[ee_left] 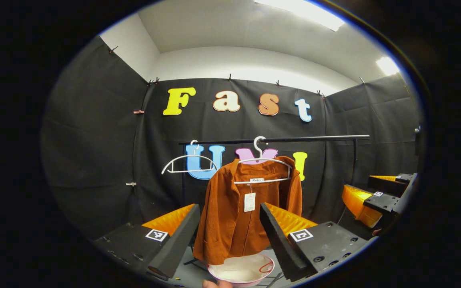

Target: Grasp the clothes on the hanger with both hands and then place them into the laundry hamper below.

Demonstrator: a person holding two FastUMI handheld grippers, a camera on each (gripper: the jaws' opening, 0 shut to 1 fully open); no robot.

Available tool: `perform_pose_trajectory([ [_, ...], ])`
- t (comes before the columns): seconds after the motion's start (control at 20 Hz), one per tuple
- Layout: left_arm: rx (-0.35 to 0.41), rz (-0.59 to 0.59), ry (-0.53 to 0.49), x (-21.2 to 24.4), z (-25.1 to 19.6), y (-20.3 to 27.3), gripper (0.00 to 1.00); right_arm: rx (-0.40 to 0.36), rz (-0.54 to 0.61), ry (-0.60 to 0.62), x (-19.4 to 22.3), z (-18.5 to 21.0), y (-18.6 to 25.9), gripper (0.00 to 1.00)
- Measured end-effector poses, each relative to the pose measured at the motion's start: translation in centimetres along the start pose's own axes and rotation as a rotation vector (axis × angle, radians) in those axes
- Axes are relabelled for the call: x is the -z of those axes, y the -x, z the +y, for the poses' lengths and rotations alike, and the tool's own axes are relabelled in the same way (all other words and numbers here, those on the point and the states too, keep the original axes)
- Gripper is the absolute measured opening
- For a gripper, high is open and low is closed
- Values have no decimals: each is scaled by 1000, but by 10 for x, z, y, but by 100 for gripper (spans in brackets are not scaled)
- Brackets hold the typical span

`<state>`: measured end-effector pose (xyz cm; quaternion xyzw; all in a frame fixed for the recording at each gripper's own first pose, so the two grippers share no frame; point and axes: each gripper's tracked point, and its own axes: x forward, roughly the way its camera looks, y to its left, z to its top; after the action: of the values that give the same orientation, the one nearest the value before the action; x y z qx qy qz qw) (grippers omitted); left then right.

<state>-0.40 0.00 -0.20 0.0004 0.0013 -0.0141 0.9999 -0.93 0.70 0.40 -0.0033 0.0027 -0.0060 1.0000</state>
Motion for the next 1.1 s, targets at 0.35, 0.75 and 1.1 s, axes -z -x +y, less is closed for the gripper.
perform_pose_trajectory([
  [0.35,36,5,-12,11,-10,-55,95,-28,10,1,9,9,-51,97],
  [0.75,-22,-12,3,32,-7,-161,95,-66,30,-89,53,22,-165,98],
  [1.1,-70,17,-38,64,5,-246,95,-67,44,-113,82,27,-252,96],
])
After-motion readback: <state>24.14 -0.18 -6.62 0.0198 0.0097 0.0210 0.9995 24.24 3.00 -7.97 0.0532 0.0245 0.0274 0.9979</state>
